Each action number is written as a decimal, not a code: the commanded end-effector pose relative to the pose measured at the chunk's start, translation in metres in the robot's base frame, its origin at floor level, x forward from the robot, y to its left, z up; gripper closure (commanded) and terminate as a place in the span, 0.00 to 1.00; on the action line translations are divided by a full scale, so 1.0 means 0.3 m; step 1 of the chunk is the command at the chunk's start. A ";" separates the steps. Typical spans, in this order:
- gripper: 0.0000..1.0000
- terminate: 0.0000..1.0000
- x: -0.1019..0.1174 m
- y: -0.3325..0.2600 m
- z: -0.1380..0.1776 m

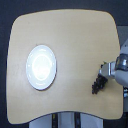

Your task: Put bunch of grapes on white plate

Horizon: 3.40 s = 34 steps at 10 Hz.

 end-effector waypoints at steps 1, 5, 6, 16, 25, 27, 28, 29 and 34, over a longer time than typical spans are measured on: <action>0.00 0.00 -0.003 0.082 -0.202; 0.00 0.00 0.075 0.046 -0.237; 0.00 0.00 0.080 0.038 -0.248; 1.00 0.00 0.035 0.167 -0.312; 1.00 0.00 0.077 0.173 -0.271; 1.00 0.00 0.083 0.179 -0.275; 1.00 0.00 0.087 0.180 -0.273; 1.00 0.00 0.089 0.185 -0.271; 1.00 0.00 0.095 0.181 -0.236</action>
